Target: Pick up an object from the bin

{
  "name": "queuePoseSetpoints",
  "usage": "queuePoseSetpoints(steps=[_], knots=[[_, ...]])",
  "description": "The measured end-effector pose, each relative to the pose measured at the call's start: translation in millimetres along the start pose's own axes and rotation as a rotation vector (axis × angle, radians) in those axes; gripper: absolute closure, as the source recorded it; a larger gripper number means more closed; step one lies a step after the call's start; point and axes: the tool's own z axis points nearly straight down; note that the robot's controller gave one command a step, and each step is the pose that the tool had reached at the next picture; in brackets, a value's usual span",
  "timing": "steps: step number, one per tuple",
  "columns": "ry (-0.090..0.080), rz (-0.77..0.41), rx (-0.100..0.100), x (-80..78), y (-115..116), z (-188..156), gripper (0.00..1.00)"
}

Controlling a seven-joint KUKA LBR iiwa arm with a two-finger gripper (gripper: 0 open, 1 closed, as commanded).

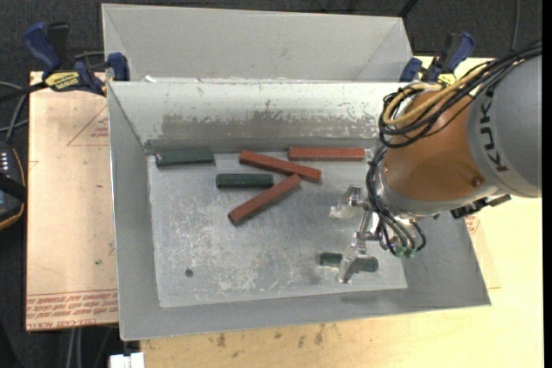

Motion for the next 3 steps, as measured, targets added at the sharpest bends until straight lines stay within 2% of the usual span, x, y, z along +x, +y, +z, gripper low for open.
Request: queuePoseSetpoints(steps=[1,2,3], knots=[[-0.014,0.018,-0.001,9.3,14.9,63.5,0.0],[-0.006,0.016,0.0,9.7,12.4,55.5,1.0],[-0.006,0.016,0.0,9.7,12.4,55.4,1.0]])
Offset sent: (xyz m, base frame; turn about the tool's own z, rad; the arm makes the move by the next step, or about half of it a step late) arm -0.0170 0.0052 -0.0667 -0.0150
